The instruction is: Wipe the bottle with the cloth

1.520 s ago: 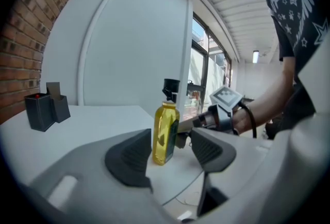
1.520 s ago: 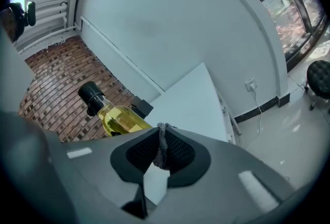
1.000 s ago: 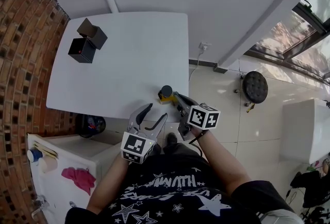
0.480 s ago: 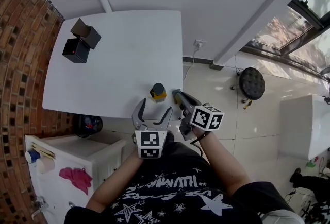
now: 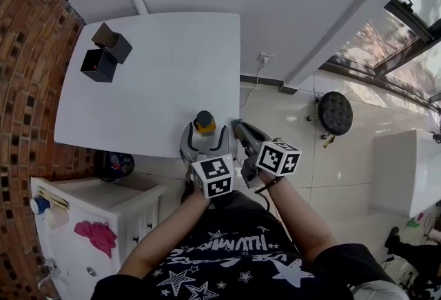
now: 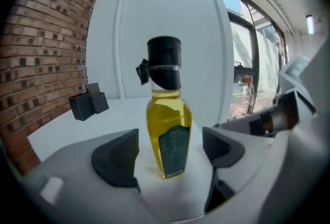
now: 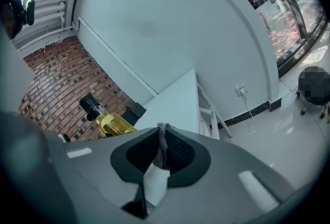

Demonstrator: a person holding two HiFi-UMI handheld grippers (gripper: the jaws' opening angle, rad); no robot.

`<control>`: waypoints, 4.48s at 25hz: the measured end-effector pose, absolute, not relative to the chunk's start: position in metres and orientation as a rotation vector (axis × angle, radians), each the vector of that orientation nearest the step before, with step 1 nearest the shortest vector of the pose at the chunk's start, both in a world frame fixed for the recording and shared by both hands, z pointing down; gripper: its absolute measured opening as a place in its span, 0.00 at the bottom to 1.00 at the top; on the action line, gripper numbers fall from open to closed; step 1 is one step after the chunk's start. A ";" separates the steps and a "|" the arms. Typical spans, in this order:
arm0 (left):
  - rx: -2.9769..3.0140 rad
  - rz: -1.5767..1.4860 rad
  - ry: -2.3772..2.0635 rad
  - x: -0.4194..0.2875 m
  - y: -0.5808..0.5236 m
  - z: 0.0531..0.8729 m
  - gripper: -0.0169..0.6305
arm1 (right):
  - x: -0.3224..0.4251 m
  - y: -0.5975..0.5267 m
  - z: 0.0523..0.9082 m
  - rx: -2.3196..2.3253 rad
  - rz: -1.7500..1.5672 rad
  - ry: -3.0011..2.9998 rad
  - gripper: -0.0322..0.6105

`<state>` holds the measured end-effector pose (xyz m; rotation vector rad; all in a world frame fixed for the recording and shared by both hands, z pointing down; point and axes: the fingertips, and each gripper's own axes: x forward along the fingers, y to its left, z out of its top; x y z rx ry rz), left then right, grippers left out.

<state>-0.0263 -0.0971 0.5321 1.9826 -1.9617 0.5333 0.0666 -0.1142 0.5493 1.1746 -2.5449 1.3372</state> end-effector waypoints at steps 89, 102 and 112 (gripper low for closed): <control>2.865 0.573 -0.837 -0.030 -0.072 0.517 0.53 | 0.002 -0.105 0.469 0.872 1.313 -2.806 0.11; 2.592 0.334 -1.152 -0.071 -0.040 0.504 0.53 | 0.000 -0.105 0.526 0.877 1.417 -2.681 0.11; 2.459 0.162 -1.364 -0.093 -0.031 0.474 0.37 | -0.005 -0.103 0.564 0.929 1.249 -2.567 0.11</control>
